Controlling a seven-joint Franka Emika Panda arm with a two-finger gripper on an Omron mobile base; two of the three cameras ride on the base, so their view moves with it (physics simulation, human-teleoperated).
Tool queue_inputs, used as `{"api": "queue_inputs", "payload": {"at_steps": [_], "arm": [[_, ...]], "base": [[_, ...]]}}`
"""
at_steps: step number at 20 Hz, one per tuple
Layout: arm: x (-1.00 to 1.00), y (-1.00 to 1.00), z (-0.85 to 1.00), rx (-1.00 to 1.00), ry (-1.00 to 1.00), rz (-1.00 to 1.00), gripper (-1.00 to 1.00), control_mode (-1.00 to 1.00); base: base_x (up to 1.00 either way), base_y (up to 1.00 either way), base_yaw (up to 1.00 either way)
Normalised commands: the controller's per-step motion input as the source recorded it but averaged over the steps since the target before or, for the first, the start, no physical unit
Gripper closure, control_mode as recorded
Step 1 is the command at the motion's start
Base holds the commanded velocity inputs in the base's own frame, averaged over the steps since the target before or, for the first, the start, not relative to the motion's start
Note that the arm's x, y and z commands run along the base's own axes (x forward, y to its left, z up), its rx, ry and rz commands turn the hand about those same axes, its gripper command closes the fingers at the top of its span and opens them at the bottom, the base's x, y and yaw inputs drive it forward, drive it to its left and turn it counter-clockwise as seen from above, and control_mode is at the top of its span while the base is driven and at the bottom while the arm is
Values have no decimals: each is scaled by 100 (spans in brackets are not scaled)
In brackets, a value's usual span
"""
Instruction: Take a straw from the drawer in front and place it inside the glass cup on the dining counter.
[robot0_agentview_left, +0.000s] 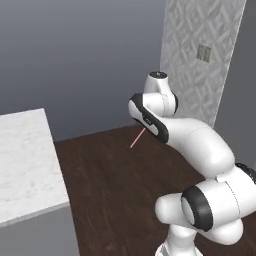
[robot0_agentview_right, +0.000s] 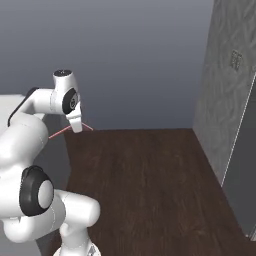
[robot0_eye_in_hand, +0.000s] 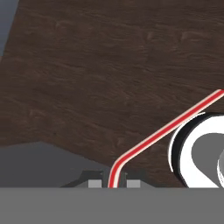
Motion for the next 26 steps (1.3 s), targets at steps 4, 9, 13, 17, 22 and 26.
{"api": "queue_inputs", "payload": {"at_steps": [4,9,13,17,22,26], "arm": [[0,0,0,0,0,0,100,100],[0,0,0,0,0,0,100,100],[0,0,0,0,0,0,100,100],[0,0,0,0,0,0,100,100],[0,0,0,0,0,0,100,100],[0,0,0,0,0,0,100,100]], "base": [[100,-56,44],[100,-60,42],[100,-62,40],[100,-60,42],[100,-53,46],[100,-53,48]]}}
